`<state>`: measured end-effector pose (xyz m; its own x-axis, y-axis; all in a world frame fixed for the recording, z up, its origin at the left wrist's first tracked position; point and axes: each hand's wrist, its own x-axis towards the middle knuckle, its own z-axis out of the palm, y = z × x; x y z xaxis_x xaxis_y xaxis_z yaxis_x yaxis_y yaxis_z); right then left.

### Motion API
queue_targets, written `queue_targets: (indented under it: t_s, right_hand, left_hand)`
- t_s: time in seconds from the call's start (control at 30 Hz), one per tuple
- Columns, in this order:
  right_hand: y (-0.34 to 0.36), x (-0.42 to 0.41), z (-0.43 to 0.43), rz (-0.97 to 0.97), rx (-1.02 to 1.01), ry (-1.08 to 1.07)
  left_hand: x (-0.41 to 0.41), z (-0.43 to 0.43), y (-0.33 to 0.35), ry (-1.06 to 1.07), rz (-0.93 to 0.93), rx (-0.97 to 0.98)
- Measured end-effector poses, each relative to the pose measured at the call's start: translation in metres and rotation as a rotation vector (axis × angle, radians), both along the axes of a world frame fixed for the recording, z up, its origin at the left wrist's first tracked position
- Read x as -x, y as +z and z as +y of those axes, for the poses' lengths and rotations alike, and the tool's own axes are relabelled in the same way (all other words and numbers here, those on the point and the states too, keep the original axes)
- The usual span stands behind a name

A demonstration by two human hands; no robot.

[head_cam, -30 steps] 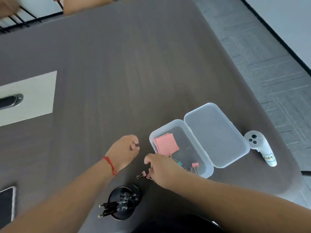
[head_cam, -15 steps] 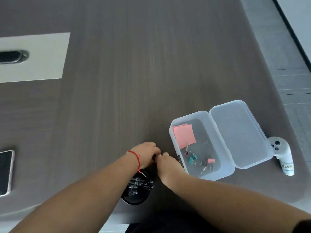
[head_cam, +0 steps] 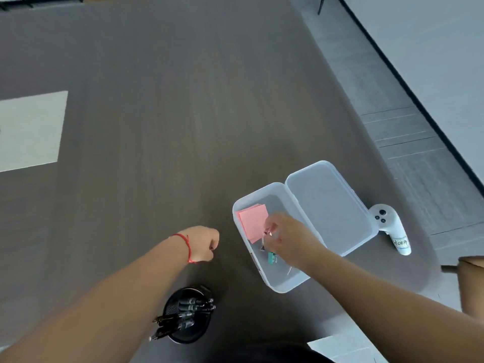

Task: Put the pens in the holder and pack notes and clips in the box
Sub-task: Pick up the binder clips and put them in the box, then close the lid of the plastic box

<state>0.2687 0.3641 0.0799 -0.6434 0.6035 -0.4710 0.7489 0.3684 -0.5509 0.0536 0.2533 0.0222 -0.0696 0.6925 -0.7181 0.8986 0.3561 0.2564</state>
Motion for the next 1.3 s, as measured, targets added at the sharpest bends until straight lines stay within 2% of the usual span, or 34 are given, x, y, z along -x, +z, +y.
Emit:
queue_targets:
  t_s: [0.07, 0.13, 0.2, 0.23, 0.37, 0.47, 0.63, 0.7, 0.83, 0.93, 1.0, 1.07, 1.2, 1.3]
  right_hand:
    - [-0.007, -0.018, 0.016, -0.067, -0.057, -0.033]
    - [-0.016, -0.031, 0.022, -0.131, -0.077, -0.037]
    - [-0.027, -0.037, 0.02, -0.211, -0.082, -0.007]
    - [-0.033, -0.038, 0.018, -0.256, -0.094, 0.029]
    - [-0.043, -0.042, 0.012, -0.346, -0.137, 0.052]
    - [-0.037, -0.047, 0.015, -0.327, -0.112, 0.018]
    - [-0.004, -0.051, 0.032, -0.094, -0.177, -0.134]
    - [0.007, -0.054, 0.043, -0.027, -0.253, -0.18]
    - [0.001, -0.063, 0.065, -0.038, -0.257, -0.253]
    - [-0.01, -0.068, 0.077, 0.053, -0.22, -0.27]
    - [-0.016, -0.071, 0.091, 0.037, -0.273, -0.248]
    - [-0.02, -0.074, 0.109, -0.057, -0.271, -0.278]
    - [-0.026, -0.078, 0.135, -0.267, -0.058, -0.421]
    - [-0.02, -0.079, 0.142, -0.272, -0.078, -0.477]
  left_hand:
    - [0.004, 0.018, 0.041, 0.176, -0.152, -0.058]
    - [0.0, 0.033, 0.089, 0.33, -0.43, -0.065]
    - [-0.018, 0.048, 0.115, 0.362, -0.628, -0.09]
    - [-0.034, 0.055, 0.117, 0.341, -0.654, -0.114]
    - [-0.099, 0.077, 0.079, 0.202, -0.37, -0.227]
    - [-0.115, 0.075, 0.06, 0.09, -0.163, -0.193]
    - [-0.072, 0.057, 0.097, 0.382, -0.274, -0.487]
    - [-0.047, 0.046, 0.118, 0.459, -0.246, -0.517]
    - [-0.028, 0.032, 0.13, 0.561, -0.194, -0.425]
    - [-0.042, 0.029, 0.101, 0.7, -0.163, -0.179]
    - [-0.062, 0.031, 0.079, 0.889, -0.37, -0.044]
    - [-0.089, 0.03, 0.072, 1.058, -0.602, 0.051]
    - [-0.117, 0.027, 0.061, 1.27, -0.773, 0.082]
    - [-0.114, 0.03, 0.056, 1.382, -0.891, 0.113]
